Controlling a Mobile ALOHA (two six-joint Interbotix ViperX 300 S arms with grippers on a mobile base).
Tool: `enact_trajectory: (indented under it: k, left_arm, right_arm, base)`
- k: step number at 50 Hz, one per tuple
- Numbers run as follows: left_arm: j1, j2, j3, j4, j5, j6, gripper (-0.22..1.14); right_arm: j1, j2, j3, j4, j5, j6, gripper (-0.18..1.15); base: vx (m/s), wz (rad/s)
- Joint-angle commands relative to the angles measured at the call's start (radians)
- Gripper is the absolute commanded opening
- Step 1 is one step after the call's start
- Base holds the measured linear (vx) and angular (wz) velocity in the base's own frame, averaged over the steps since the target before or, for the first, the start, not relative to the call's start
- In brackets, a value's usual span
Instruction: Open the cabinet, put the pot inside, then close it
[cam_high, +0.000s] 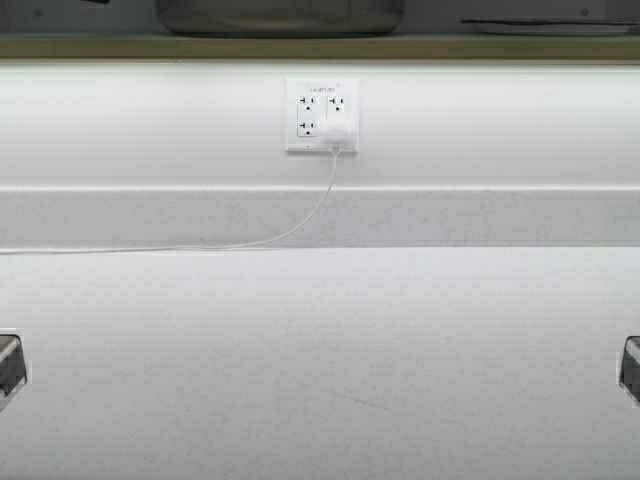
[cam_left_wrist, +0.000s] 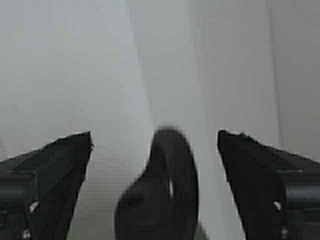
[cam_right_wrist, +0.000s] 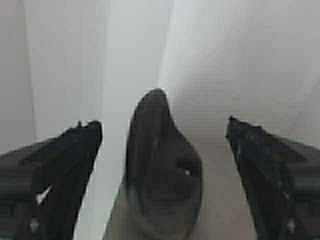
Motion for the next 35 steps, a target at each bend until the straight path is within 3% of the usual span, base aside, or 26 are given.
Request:
enact_trajectory:
  k: [1, 15, 25, 30, 33, 35]
  left_arm:
    - [0.005, -0.058, 0.023, 0.006, -0.031, -0.012, 1.03]
    - [0.005, -0.176, 0.161, 0.032, -0.067, -0.025, 1.03]
    - [0.005, -0.291, 0.296, 0.187, -0.072, -0.018, 0.97]
    - [0.002, -0.337, 0.356, 0.25, -0.064, -0.018, 0.74]
    - [-0.009, -0.367, 0.397, 0.282, -0.044, -0.018, 0.42]
    - [-0.015, -0.388, 0.425, 0.302, -0.015, -0.015, 0.14]
  right_arm:
    - [-0.005, -0.049, 0.012, -0.003, -0.028, -0.005, 1.04]
    - [-0.006, -0.133, 0.138, -0.012, -0.087, -0.006, 1.04]
    - [0.008, -0.23, 0.268, -0.077, -0.137, -0.006, 1.02]
    - [0.025, -0.275, 0.337, -0.149, -0.137, -0.012, 0.9]
    - [0.043, -0.291, 0.37, -0.195, -0.135, -0.026, 0.69]
    - [0.06, -0.301, 0.388, -0.224, -0.13, -0.04, 0.48]
  base:
    - [0.0, 0.0]
    - [0.0, 0.0]
    - [0.0, 0.0]
    - [0.0, 0.0]
    - [-0.01, -0.01]
    - [-0.02, -0.02]
